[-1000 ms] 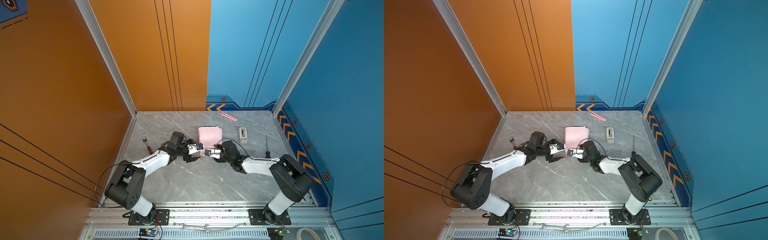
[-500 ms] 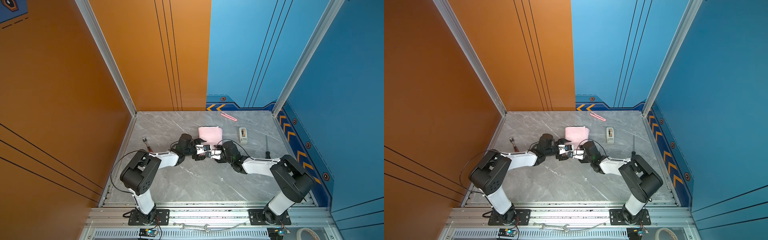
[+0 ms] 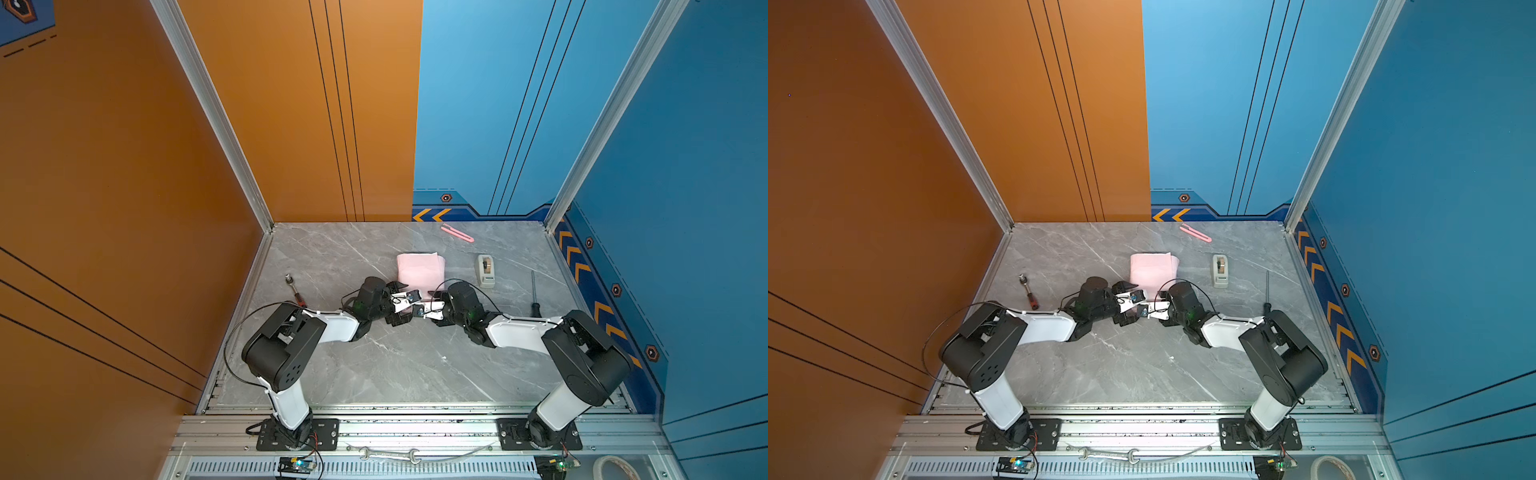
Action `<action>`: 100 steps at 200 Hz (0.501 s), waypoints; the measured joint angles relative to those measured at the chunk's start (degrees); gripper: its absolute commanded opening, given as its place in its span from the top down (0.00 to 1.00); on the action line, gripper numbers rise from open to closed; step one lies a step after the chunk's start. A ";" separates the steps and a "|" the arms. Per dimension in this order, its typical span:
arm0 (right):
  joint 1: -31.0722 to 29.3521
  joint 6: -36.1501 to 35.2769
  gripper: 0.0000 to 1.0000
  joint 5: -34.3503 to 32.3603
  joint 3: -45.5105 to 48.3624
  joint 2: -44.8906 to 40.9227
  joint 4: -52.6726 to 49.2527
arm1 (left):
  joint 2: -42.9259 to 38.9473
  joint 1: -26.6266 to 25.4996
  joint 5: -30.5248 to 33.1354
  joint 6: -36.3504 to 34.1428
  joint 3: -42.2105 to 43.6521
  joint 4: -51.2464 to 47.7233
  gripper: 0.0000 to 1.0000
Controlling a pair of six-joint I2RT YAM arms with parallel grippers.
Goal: Wrap the gift box in paper
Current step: 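Bring the left gripper to the flap beside the right gripper while the right holds it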
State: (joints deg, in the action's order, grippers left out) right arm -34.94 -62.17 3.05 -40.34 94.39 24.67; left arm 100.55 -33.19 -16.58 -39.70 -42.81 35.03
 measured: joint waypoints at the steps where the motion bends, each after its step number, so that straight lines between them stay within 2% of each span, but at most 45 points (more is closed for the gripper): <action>1: 0.02 0.00 0.47 0.00 0.00 0.00 0.00 | 0.02 -0.04 0.15 0.07 0.00 0.02 0.15; 100: 0.87 -1.51 0.48 1.29 0.35 -0.22 0.04 | 0.94 -4.79 10.67 6.95 -1.14 2.47 0.16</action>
State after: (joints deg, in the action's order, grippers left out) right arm -34.06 -63.68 4.34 -39.99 94.17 24.71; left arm 101.49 -37.98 -5.91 -32.75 -43.94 37.50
